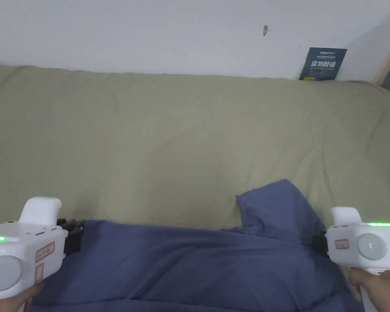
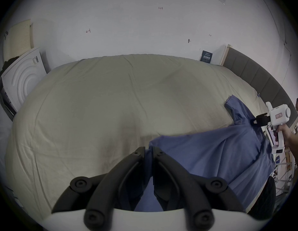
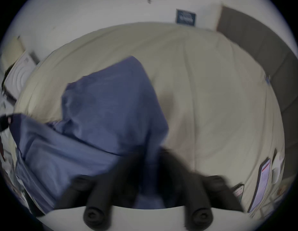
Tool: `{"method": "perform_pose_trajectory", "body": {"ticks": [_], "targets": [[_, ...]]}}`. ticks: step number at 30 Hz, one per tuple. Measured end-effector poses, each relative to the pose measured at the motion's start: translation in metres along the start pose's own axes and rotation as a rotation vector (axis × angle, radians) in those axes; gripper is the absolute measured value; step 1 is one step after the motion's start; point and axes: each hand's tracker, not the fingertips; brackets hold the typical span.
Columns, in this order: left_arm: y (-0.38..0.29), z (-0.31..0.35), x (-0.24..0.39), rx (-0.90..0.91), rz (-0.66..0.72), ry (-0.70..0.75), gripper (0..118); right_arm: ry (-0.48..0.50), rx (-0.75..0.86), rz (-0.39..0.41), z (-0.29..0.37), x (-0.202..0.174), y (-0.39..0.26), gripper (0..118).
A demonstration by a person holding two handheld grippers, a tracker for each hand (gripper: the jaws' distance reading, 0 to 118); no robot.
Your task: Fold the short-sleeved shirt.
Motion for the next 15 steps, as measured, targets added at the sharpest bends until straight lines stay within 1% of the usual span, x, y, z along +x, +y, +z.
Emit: {"method": "perform_pose_trajectory", "body": {"ticks": [2, 5, 8, 11, 13, 15], "targets": [[0.000, -0.001, -0.001, 0.000, 0.007, -0.009, 9, 0.024, -0.013, -0.024, 0.006, -0.007, -0.001, 2], [-0.001, 0.000, 0.001, -0.005, 0.004, -0.008, 9, 0.051, 0.029, -0.010, 0.020, -0.013, 0.000, 2], [-0.002, 0.006, -0.002, 0.001, 0.026, -0.014, 9, 0.079, 0.103, -0.012, 0.044, -0.012, 0.005, 2], [-0.005, 0.038, 0.000, 0.046, 0.059, -0.018, 9, 0.112, 0.204, 0.026, 0.091, -0.011, 0.005, 2], [-0.010, 0.070, 0.003, 0.085, 0.056, -0.032, 9, 0.121, 0.277, 0.068, 0.133, -0.014, -0.007, 2], [-0.022, 0.103, 0.003, 0.122, 0.046, -0.037, 9, 0.134, 0.336, 0.093, 0.171, -0.015, -0.025, 2]]}}
